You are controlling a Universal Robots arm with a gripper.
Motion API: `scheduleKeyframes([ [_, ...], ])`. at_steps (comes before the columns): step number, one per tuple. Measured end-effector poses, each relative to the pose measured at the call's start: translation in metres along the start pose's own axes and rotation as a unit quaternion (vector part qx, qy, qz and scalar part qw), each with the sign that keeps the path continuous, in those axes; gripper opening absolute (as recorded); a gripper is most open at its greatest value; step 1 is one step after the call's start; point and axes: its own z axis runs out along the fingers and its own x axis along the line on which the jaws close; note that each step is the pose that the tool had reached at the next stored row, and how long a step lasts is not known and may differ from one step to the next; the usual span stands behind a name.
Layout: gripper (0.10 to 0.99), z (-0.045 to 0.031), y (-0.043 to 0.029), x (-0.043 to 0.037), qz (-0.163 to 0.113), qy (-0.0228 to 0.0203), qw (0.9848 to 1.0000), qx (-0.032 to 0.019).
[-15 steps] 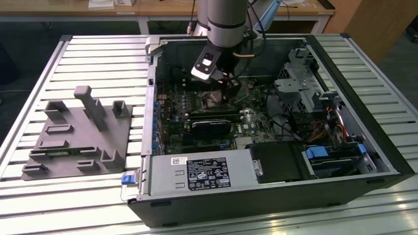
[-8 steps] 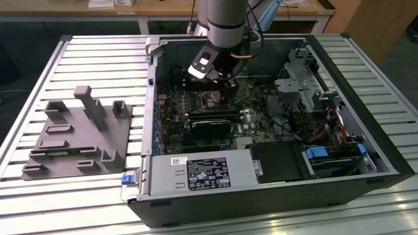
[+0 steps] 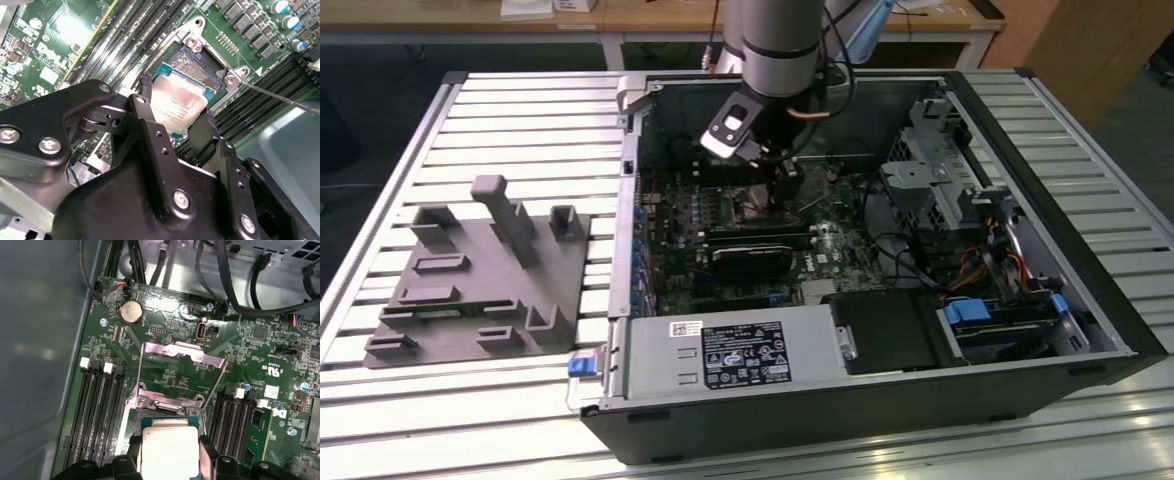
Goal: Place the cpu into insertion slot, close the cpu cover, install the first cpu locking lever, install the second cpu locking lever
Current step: 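Place the cpu into insertion slot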
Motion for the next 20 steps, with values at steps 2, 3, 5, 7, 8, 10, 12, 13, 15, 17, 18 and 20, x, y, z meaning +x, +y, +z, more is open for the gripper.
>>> scheduleKeyframes([
  [2, 0.541, 0.0002, -0.0008, 0.0018, 0.003, -0.0001, 1.0, 0.0],
  [3, 0.541, 0.0004, -0.001, 0.0026, 0.005, -0.0001, 1.0, 0.0],
  [5, 0.541, 0.001, -0.0009, 0.0032, 0.013, -0.0003, 0.9999, 0.0],
  [7, 0.541, 0.0017, -0.0009, 0.0032, 0.031, -0.001, 0.9995, 0.0003],
  [8, 0.541, 0.0021, -0.001, 0.0032, 0.04, -0.0013, 0.9992, 0.0004],
  [10, 0.541, 0.003, -0.001, 0.0032, 0.057, -0.0019, 0.9984, 0.0005],
  [12, 0.541, 0.0038, -0.001, 0.0033, 0.07, -0.0023, 0.9975, 0.0006],
  [13, 0.541, 0.0043, -0.0011, 0.0034, 0.075, -0.0025, 0.9972, 0.0007],
  [15, 0.541, 0.0049, -0.0014, 0.0038, 0.082, -0.0028, 0.9966, 0.0008],
  [17, 0.541, 0.0054, -0.0019, 0.0048, 0.086, -0.0029, 0.9963, 0.0008],
  [18, 0.541, 0.0055, -0.0023, 0.0054, 0.088, -0.003, 0.9961, 0.0008],
  [20, 0.541, 0.006, -0.0027, 0.0062, 0.092, -0.003, 0.9958, 0.0008],
])
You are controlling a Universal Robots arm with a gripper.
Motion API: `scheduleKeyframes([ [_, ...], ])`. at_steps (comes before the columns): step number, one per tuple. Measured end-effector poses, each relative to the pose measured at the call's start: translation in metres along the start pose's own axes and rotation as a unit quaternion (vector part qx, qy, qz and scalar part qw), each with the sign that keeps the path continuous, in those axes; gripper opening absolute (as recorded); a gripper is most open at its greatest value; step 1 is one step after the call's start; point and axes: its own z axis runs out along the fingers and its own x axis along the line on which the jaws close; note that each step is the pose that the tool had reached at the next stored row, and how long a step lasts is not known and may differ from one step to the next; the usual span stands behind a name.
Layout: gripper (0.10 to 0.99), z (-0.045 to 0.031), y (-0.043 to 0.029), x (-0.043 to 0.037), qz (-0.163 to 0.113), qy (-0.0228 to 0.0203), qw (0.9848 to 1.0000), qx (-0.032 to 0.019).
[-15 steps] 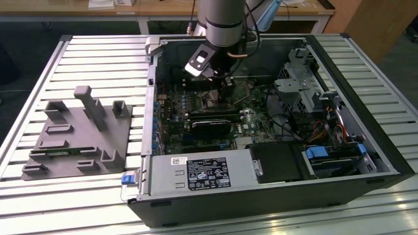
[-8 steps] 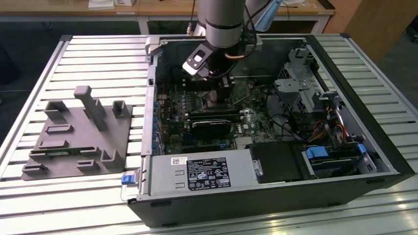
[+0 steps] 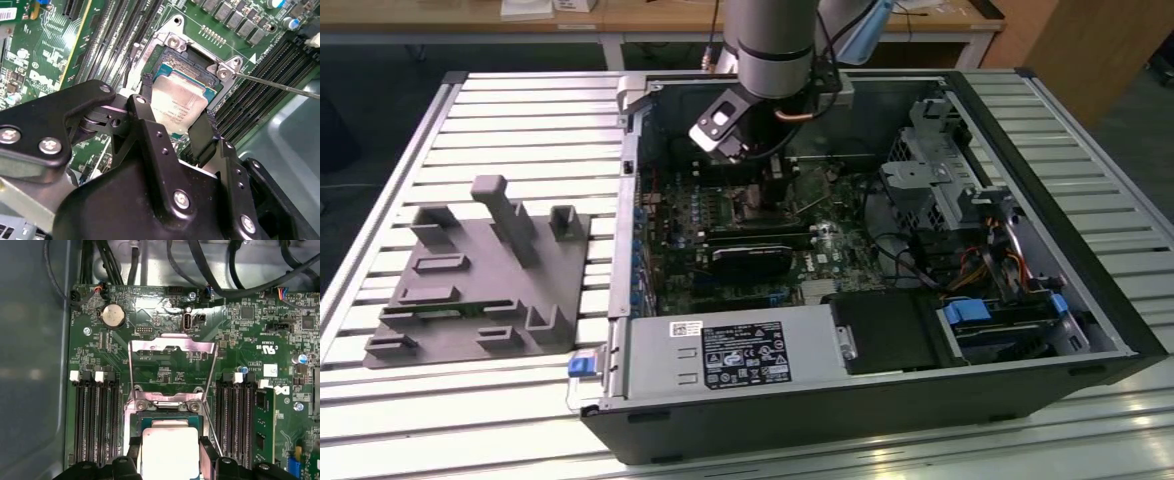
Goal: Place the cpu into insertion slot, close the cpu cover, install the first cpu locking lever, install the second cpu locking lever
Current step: 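Place the cpu into insertion slot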
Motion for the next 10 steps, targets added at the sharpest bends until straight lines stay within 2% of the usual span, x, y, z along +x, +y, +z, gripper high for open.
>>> scheduleKeyframes([
  [5, 0.541, 0.0017, -0.0003, 0.0003, 0.035, -0.0013, 0.9994, 0.0004],
  [10, 0.541, 0.0036, -0.0005, 0.0006, 0.034, -0.0009, 0.9994, 0.0004],
])
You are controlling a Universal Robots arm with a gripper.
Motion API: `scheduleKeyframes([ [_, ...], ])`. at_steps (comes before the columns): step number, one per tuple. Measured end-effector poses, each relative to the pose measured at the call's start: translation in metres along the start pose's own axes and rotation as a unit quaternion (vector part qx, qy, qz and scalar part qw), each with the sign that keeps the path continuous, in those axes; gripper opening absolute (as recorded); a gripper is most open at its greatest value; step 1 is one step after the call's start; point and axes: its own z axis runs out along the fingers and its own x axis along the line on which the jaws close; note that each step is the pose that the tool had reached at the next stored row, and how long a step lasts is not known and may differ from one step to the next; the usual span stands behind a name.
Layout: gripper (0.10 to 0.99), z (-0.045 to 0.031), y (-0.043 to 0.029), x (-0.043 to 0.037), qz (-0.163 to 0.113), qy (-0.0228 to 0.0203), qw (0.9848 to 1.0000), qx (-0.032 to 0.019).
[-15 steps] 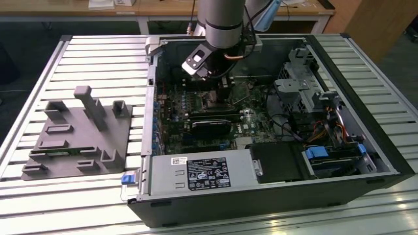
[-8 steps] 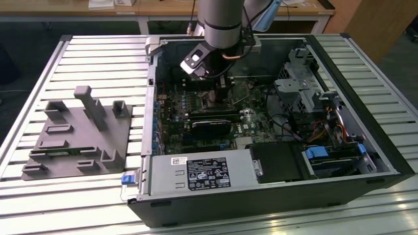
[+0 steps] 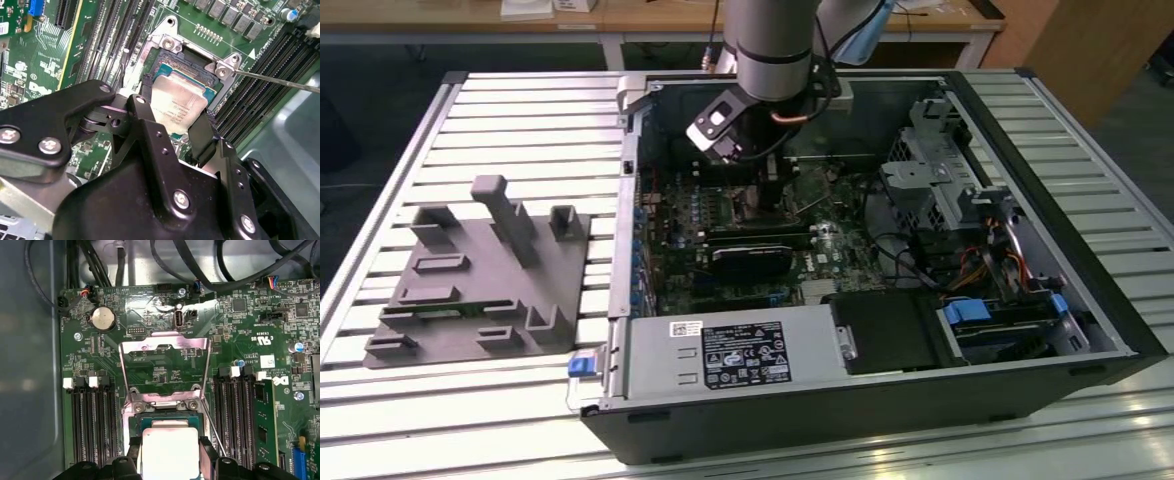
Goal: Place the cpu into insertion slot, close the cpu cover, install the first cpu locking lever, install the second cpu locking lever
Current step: 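Place the cpu into insertion slot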
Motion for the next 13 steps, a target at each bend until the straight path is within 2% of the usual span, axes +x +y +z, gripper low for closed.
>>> scheduleKeyframes([
  [5, 0.541, 0.0008, 0.0, 0.0, -0.024, 0.0008, 0.9997, -0.0002],
  [13, 0.541, 0.0023, -0.0002, -0.0007, -0.024, 0.0007, 0.9997, -0.0002],
])
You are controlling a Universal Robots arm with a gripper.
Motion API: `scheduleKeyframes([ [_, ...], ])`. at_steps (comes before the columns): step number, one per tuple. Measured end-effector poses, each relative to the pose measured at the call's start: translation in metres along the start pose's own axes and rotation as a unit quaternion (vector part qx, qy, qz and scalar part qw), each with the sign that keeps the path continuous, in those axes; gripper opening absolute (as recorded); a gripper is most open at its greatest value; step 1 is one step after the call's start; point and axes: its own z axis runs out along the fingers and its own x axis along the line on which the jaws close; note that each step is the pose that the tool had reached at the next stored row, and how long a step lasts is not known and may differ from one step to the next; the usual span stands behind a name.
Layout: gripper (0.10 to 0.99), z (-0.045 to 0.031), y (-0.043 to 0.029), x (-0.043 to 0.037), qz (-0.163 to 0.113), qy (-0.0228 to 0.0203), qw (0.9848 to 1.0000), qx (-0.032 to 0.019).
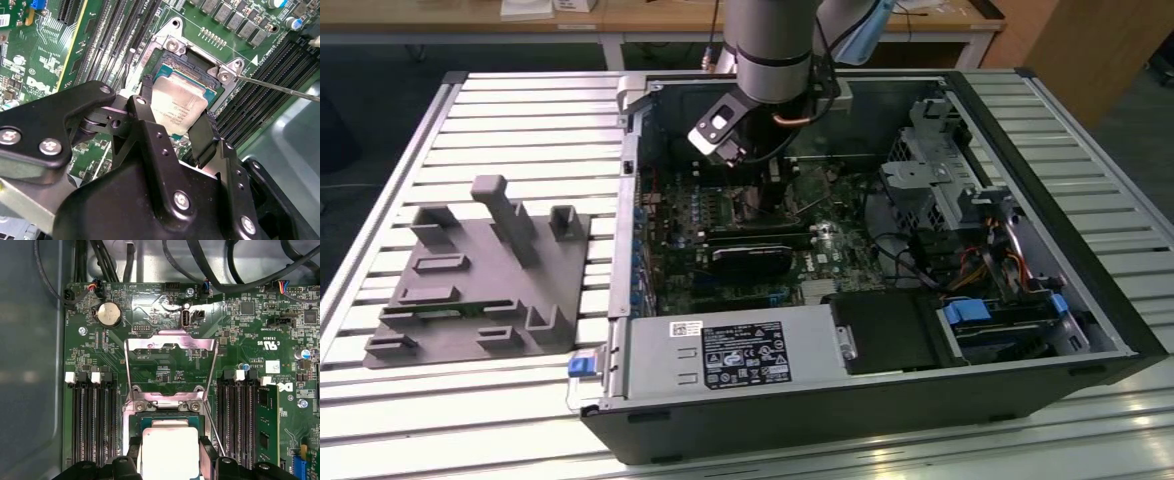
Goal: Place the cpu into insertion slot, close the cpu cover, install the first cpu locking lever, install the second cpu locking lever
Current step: 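Place the cpu into insertion slot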
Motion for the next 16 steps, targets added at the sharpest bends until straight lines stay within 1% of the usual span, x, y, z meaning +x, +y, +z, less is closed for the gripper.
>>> scheduleKeyframes([
  [3, 0.541, 0.0014, -0.0004, 0.0, 0.001, 0.0, 1.0, 0.0],
  [10, 0.541, 0.0017, -0.0007, 0.0, 0.001, -0.0001, 1.0, 0.0],
  [16, 0.541, 0.005, -0.0008, 0.0, 0.001, -0.0001, 1.0, 0.0],
])
